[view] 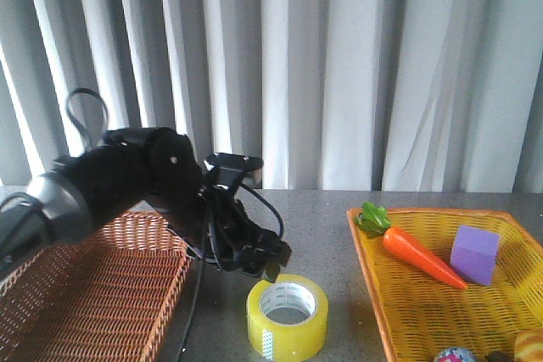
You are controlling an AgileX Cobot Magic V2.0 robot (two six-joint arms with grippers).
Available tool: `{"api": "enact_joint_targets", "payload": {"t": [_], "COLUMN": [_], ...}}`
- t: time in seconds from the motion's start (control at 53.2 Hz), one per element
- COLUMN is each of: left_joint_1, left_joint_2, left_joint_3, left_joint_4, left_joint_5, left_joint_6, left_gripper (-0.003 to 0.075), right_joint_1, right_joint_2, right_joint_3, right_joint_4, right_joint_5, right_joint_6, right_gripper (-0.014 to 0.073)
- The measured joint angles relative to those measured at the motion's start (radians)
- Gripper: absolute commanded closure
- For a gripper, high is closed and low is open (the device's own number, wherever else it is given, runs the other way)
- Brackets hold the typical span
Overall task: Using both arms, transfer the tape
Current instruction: 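Move the left gripper over the tape roll and lower onto its rim, then grasp the tape roll rim with the left gripper and lift it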
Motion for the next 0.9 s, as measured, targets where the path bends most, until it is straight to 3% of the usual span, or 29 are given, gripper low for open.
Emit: {"api": "enact_joint_targets", "payload": {"t": [0.226,0.696,0.809,0.903], "left_joint_1": [-0.066,-0.064,-0.061,-0.056], "left_joint_2": [0.118,0.240,0.266,0.276], "left_joint_3": [-0.103,-0.141,-0.141,-0.144], "left_joint_4": [0.145,0.211,0.221,0.211], "left_joint_5": [0.022,0.009,0.019,0.024], "left_joint_6": [-0.113,-0.232,-0.258,-0.279], "left_gripper": [0.0235,0.0241,0.0295,0.0402], "right_joint_1": [0.000,0.000,0.000,0.000], "right_joint_2": [0.000,0.000,0.000,0.000], "right_joint_3": [0.000,0.000,0.000,0.000], "right_joint_4": [0.000,0.001,0.001,0.001], "right_joint_5": [-0.001,0.000,0.000,0.000], "right_joint_6": [0.000,0.000,0.000,0.000], "right_gripper": [0.0603,0.0603,0.0603,0.0603]}}
